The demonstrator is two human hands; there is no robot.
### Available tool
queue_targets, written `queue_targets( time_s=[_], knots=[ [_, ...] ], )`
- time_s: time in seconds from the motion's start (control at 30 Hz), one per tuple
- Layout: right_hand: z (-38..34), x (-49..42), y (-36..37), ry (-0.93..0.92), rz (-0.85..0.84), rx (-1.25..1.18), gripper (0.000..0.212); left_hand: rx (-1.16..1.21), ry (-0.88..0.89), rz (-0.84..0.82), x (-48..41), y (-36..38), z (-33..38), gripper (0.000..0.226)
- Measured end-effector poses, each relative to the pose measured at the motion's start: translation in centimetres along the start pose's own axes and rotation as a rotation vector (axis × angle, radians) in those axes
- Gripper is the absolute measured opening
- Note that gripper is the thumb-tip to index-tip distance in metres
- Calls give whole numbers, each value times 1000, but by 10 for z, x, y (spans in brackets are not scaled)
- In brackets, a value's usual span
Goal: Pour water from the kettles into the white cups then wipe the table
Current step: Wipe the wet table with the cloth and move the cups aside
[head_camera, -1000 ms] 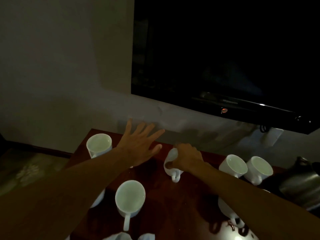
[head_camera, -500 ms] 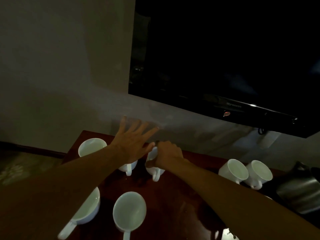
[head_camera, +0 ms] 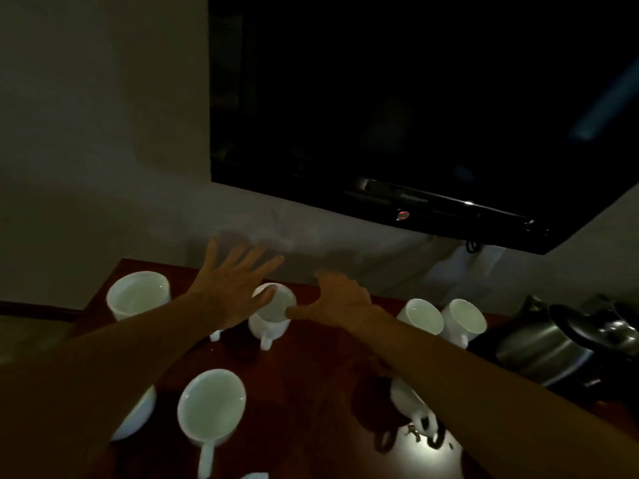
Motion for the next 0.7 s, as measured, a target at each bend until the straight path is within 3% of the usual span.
queue_targets(
  time_s=[0.13, 0.33, 0.53, 0.7],
  knots=[
    [61, 16, -18, 74, 46, -6, 105, -29, -4, 12, -2, -10, 35, 79],
    [137, 56, -30, 98, 103, -9, 94, -6, 7, 43, -11, -27, 107, 84],
    [186, 90, -11, 134, 41, 51, 84, -30, 11, 46, -5, -38, 171, 81],
    [195, 98, 15, 99, -23, -45, 83, -23, 10, 41, 16, -35, 196, 82]
  ],
)
Point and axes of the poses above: each hand's wrist, its own x-axis away from the middle knuckle, its own y-axis out of the palm, z = x × y, the point moved 6 cm from there along -x, towards the middle knuckle, and after that the axes turned 7 degrees about -x, right-handed, at the moved point
